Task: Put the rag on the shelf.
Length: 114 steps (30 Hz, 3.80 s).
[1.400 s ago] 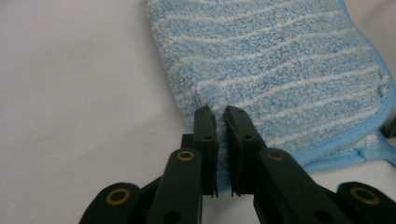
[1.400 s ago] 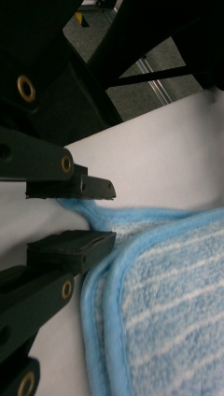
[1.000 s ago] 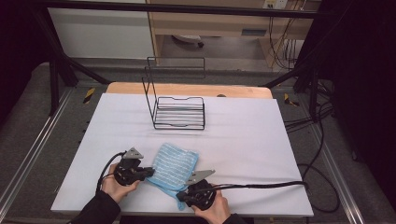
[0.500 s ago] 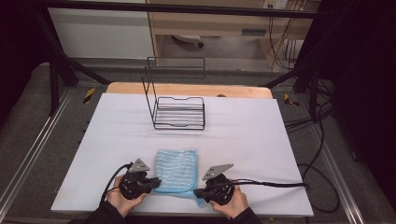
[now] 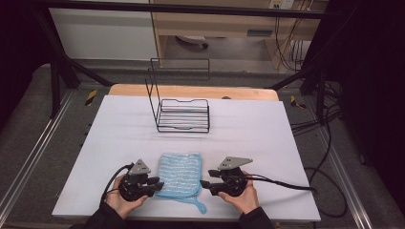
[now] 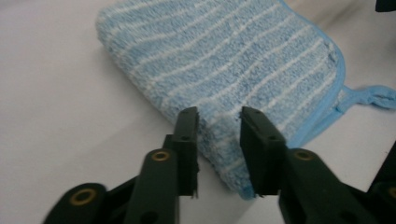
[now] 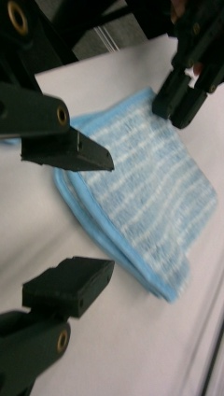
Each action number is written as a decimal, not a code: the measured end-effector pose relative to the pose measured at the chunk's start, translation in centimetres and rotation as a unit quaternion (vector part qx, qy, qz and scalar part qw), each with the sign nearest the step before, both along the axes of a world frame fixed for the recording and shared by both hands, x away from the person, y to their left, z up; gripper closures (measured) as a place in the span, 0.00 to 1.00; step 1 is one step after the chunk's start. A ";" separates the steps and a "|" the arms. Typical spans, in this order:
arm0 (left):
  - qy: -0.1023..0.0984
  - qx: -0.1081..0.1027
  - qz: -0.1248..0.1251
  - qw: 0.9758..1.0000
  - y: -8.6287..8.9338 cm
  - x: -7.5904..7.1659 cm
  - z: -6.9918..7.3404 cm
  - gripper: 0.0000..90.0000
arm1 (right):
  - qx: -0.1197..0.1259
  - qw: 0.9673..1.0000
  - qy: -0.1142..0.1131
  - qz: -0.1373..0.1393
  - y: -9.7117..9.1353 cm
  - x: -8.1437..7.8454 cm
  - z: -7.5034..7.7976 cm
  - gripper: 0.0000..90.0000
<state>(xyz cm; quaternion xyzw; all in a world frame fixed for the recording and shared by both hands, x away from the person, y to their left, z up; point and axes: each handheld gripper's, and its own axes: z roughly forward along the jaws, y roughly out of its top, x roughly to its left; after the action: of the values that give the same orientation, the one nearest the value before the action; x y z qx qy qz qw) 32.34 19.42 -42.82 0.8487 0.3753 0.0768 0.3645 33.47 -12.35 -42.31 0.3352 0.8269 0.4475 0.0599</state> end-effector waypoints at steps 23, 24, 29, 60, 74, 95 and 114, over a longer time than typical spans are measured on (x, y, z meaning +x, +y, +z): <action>-0.027 -0.013 0.008 1.000 1.0 4.6 2.5 0.17 | 0.005 0.999 0.001 -0.044 -2.6 1.9 -0.7 0.05; -0.029 -0.011 0.009 0.999 1.0 4.9 2.6 0.16 | 0.005 0.999 0.002 -0.044 -2.6 1.8 -0.8 0.05; -0.032 -0.004 0.022 0.999 0.5 6.4 2.8 0.12 | 0.001 0.999 0.003 -0.046 -2.6 1.8 -0.8 0.04; 0.018 -0.008 0.061 0.998 -0.8 9.1 -1.6 0.79 | -0.006 0.999 0.010 -0.051 -2.3 2.2 -1.3 0.04; 0.021 -0.008 0.056 0.998 -0.9 9.2 -1.7 0.86 | 0.003 0.998 -0.003 -0.067 -0.2 5.5 -0.2 0.03; 0.008 -0.001 0.044 0.999 -0.9 9.0 -1.7 0.86 | -0.009 0.997 0.037 -0.065 3.5 8.5 -3.2 0.49; 0.009 -0.006 0.047 0.999 -1.0 9.0 -1.7 0.87 | 0.019 0.995 0.077 -0.065 3.8 8.2 -3.4 0.84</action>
<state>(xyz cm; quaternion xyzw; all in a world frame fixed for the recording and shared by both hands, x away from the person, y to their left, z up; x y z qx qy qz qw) 41.38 18.46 -44.54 0.8287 0.4186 0.0836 0.3620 41.69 -8.56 -45.73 0.4225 0.7969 0.4314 0.0181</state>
